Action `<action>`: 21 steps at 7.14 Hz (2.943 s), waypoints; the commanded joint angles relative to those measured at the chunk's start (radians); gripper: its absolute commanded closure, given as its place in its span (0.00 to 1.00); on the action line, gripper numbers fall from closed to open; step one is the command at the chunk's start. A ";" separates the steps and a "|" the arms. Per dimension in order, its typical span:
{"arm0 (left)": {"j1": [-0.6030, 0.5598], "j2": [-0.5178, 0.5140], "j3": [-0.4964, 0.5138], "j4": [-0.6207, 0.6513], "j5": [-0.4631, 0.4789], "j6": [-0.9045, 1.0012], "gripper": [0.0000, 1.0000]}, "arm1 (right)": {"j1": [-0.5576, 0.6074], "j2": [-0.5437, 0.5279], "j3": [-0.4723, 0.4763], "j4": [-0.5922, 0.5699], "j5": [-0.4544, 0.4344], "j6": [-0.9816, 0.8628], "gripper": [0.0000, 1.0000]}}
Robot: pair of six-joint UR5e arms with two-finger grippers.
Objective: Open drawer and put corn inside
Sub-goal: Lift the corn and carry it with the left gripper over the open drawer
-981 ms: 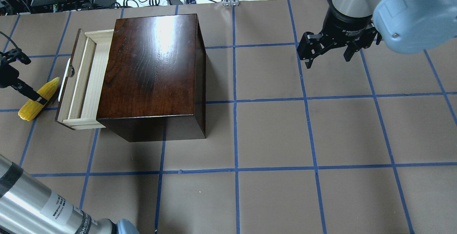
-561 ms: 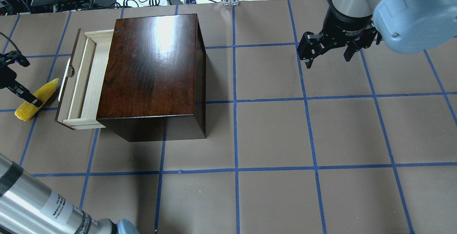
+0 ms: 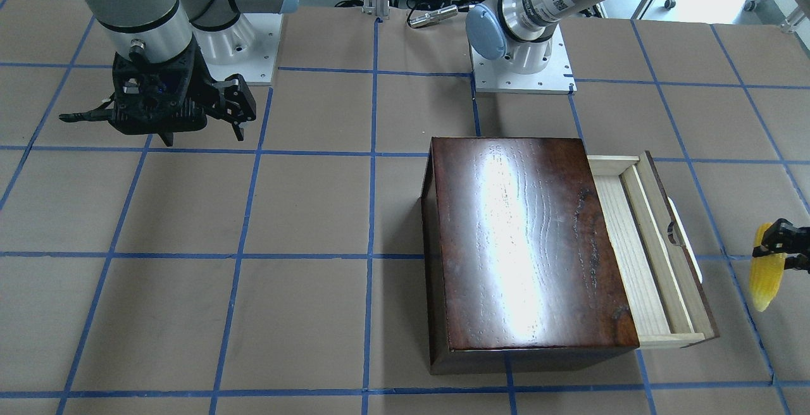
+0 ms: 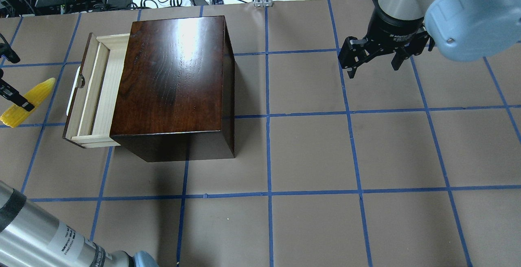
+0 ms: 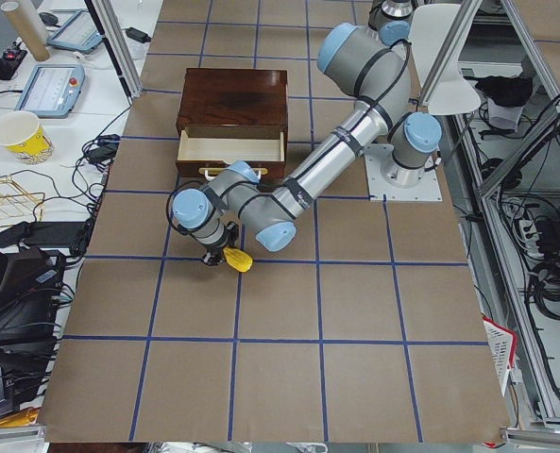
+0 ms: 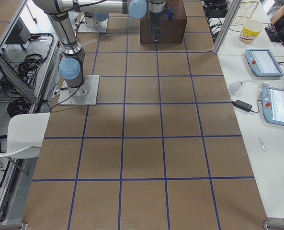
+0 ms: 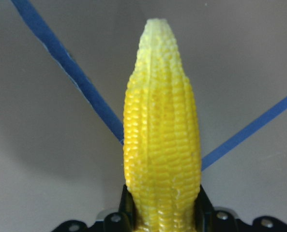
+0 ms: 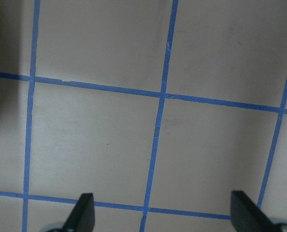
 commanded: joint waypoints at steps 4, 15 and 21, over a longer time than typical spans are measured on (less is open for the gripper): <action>-0.136 0.221 0.079 -0.216 -0.003 -0.439 1.00 | 0.001 0.000 -0.001 0.000 0.000 0.000 0.00; -0.400 0.238 -0.105 -0.233 -0.060 -1.016 1.00 | -0.002 0.000 -0.001 0.000 0.000 0.000 0.00; -0.392 0.200 -0.096 -0.192 -0.089 -1.002 0.08 | 0.001 0.000 -0.001 0.000 0.000 0.000 0.00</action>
